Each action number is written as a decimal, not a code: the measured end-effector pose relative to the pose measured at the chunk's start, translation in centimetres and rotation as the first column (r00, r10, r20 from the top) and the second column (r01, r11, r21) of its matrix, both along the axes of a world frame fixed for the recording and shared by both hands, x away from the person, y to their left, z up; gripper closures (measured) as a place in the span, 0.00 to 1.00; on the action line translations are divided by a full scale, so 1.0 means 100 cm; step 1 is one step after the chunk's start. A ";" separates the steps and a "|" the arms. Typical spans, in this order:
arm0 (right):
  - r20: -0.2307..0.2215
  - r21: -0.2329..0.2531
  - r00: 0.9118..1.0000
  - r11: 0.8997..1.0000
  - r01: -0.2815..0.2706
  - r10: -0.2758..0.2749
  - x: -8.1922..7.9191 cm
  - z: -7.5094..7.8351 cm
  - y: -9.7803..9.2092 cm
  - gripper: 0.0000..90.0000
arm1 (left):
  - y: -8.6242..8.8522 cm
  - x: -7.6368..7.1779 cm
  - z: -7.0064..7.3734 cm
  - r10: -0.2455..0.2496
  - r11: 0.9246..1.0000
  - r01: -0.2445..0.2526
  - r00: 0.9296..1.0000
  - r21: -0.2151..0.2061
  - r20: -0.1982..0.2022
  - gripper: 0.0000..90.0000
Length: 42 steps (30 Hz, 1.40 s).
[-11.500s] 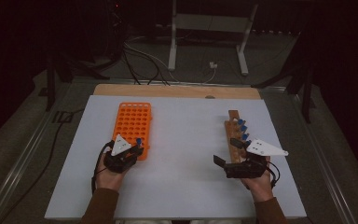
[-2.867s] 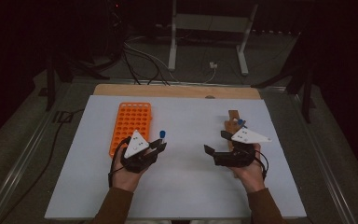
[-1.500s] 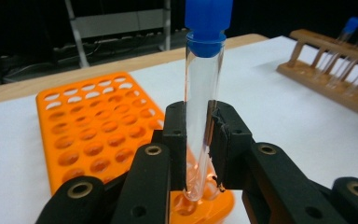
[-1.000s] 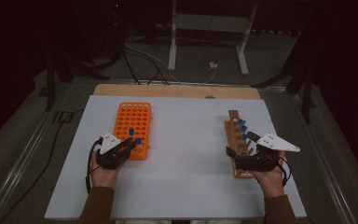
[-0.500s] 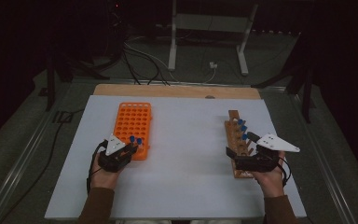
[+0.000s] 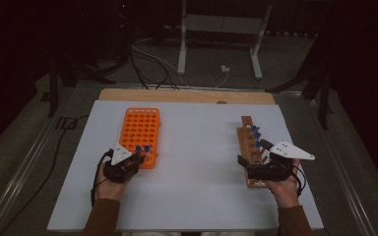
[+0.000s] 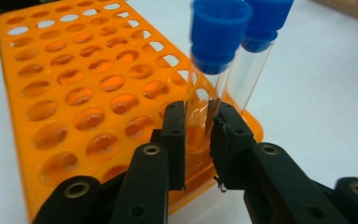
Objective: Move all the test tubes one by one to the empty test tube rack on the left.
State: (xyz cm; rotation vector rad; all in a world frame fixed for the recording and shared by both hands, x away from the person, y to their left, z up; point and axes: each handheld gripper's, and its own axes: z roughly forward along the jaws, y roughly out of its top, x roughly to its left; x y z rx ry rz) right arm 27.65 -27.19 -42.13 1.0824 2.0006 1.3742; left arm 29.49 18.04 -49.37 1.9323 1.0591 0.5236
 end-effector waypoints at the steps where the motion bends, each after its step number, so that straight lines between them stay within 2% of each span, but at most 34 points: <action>1: -0.001 -0.001 1.000 1.000 0.003 -0.003 0.000 0.000 0.000 0.01 | 0.000 -0.001 0.000 0.001 1.000 -0.001 1.000 -0.004 -0.002 0.81; 3: -0.002 0.003 1.000 1.000 0.007 -0.007 0.001 -0.001 -0.002 0.01 | 0.002 -0.002 0.001 0.006 1.000 -0.006 1.000 -0.006 -0.001 0.73; 7: -0.006 0.002 1.000 1.000 0.014 -0.014 0.001 -0.002 -0.004 0.01 | 0.007 -0.005 0.005 0.020 0.998 -0.019 1.000 -0.055 0.009 0.63; 15: -0.006 -0.002 0.999 0.999 0.035 -0.035 0.003 -0.004 -0.007 0.01 | 0.017 -0.014 0.012 0.048 0.993 -0.043 0.998 -0.110 0.036 0.42; 22: -0.021 -0.032 0.998 0.997 0.066 -0.067 0.008 -0.011 -0.011 0.01 | 0.023 -0.019 0.016 0.077 0.986 -0.066 0.995 -0.152 0.066 0.20; 24: -0.031 -0.042 0.996 0.996 0.079 -0.080 0.011 -0.014 -0.013 0.03 | 0.024 -0.019 0.018 0.085 0.984 -0.071 0.993 -0.164 0.078 0.18; 27: -0.046 -0.046 0.994 0.994 0.098 -0.100 0.016 -0.019 -0.018 0.08 | 0.025 -0.018 0.021 0.106 0.982 -0.090 0.990 -0.168 0.088 0.06; 28: -0.054 -0.055 0.992 0.993 0.109 -0.112 0.018 -0.021 -0.019 0.11 | 0.025 -0.018 0.021 0.109 0.981 -0.092 0.990 -0.171 0.091 0.02; 31: -0.061 -0.065 0.989 0.990 0.129 -0.133 0.022 -0.025 -0.022 0.22 | 0.024 -0.019 0.023 0.104 0.981 -0.086 0.990 -0.175 0.096 0.01; 34: -0.031 -0.122 0.989 0.983 0.137 -0.141 0.024 -0.030 -0.021 0.48 | 0.023 -0.018 0.021 0.098 0.983 -0.082 0.991 -0.166 0.087 0.01; 36: -0.020 -0.161 0.989 0.977 0.143 -0.148 0.025 -0.033 -0.019 0.56 | 0.022 -0.018 0.020 0.095 0.984 -0.081 0.992 -0.161 0.083 0.01; 42: -0.049 -0.143 0.981 0.973 0.179 -0.188 0.030 -0.040 -0.025 0.77 | 0.020 -0.017 0.018 0.088 0.986 -0.077 0.993 -0.148 0.075 0.01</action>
